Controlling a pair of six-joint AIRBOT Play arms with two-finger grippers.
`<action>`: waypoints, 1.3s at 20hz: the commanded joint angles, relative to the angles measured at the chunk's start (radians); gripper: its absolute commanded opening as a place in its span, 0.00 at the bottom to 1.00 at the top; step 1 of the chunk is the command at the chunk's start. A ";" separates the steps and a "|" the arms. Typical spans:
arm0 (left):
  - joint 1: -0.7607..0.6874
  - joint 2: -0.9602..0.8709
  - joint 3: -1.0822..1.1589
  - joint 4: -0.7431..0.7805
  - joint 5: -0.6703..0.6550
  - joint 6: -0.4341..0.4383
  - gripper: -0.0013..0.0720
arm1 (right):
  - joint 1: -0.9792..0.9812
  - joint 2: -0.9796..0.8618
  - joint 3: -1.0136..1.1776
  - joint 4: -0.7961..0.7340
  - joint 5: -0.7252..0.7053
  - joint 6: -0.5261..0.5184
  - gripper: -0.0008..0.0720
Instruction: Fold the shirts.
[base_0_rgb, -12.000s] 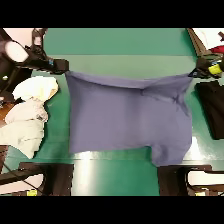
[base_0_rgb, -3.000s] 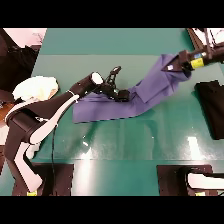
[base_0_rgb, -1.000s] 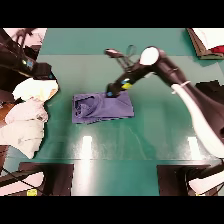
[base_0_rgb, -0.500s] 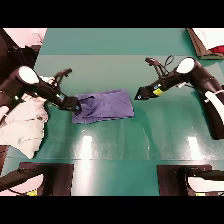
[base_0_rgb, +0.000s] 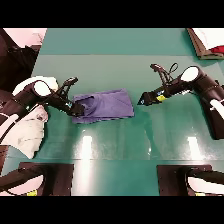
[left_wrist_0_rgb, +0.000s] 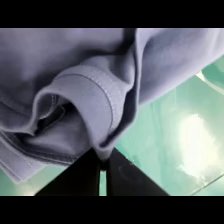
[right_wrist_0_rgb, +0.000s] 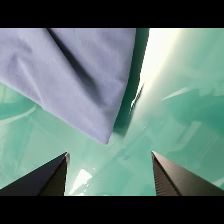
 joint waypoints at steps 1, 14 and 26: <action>-0.001 0.006 0.025 0.072 -0.134 0.025 0.05 | -0.010 0.004 -0.004 0.000 0.035 0.005 0.83; -0.001 0.129 0.076 0.341 -0.258 -0.130 0.99 | -0.118 -0.044 -0.004 0.190 -0.004 0.000 0.88; -0.001 0.133 0.121 -0.126 0.042 0.008 0.05 | 0.089 -0.356 -0.003 0.480 -0.151 -0.105 0.97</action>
